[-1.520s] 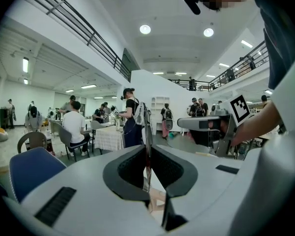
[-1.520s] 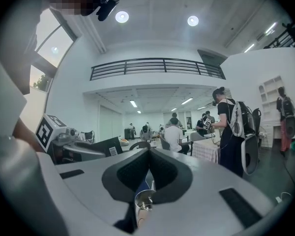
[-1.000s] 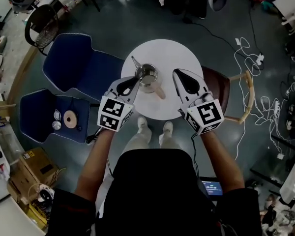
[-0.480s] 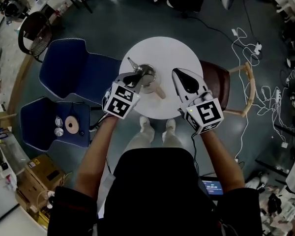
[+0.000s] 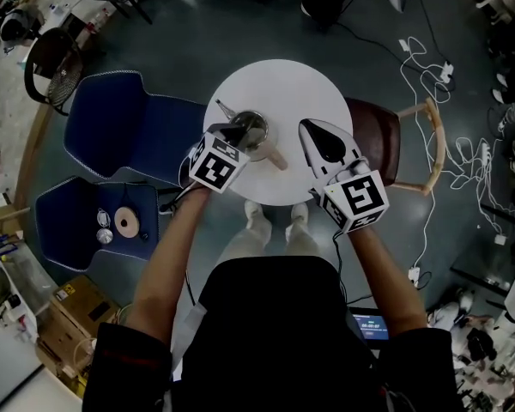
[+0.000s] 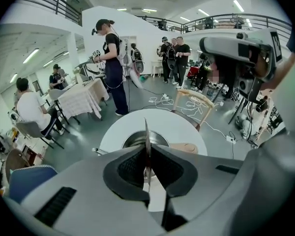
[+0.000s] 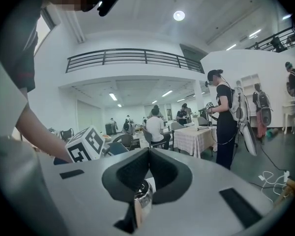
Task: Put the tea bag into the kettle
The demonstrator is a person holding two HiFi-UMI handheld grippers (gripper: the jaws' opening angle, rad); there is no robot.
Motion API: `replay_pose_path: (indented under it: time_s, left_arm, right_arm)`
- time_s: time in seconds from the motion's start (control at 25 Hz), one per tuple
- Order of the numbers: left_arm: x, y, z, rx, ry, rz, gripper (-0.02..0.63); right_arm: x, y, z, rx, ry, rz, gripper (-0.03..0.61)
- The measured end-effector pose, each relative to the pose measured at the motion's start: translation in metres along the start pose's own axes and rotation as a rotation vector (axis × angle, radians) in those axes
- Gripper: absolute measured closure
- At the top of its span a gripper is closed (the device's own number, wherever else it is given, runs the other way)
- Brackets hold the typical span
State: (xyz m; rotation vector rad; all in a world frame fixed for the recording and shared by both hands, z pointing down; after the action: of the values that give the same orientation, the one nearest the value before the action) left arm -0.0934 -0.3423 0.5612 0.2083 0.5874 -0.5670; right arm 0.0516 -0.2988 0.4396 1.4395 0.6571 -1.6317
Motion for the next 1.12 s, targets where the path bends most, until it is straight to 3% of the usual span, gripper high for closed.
replay_pose_path:
  time_s: [0.12,0.28,0.64,1.12]
  left_arm:
    - [-0.002,0.0,0.01,-0.009,-0.038,0.033,0.575]
    - [0.0,0.003,0.022,-0.041,-0.069,0.017,0.575]
    - [0.003,0.003,0.038,-0.061,-0.165,0.11,0.575]
    - [0.002,0.007,0.058,-0.11,-0.232,0.138,0.575]
  right_arm:
    - [-0.005,0.001,-0.001,-0.007,-0.004,0.007,0.561]
    - [-0.011,0.006,-0.005,-0.014,-0.01,0.016,0.561]
    - [-0.016,0.01,-0.004,-0.022,-0.013,0.035,0.561]
    - [-0.025,0.017,-0.005,-0.034,-0.032,0.062,0.561]
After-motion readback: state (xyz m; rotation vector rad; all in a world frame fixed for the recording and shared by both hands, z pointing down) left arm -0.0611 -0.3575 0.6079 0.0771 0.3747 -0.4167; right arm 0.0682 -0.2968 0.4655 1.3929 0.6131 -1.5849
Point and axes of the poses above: the fingertips, and each gripper's own axes: z forward along the fingers, y to its right, x out of its top, the point moved 4 cm from there along -z, backward along the fingers
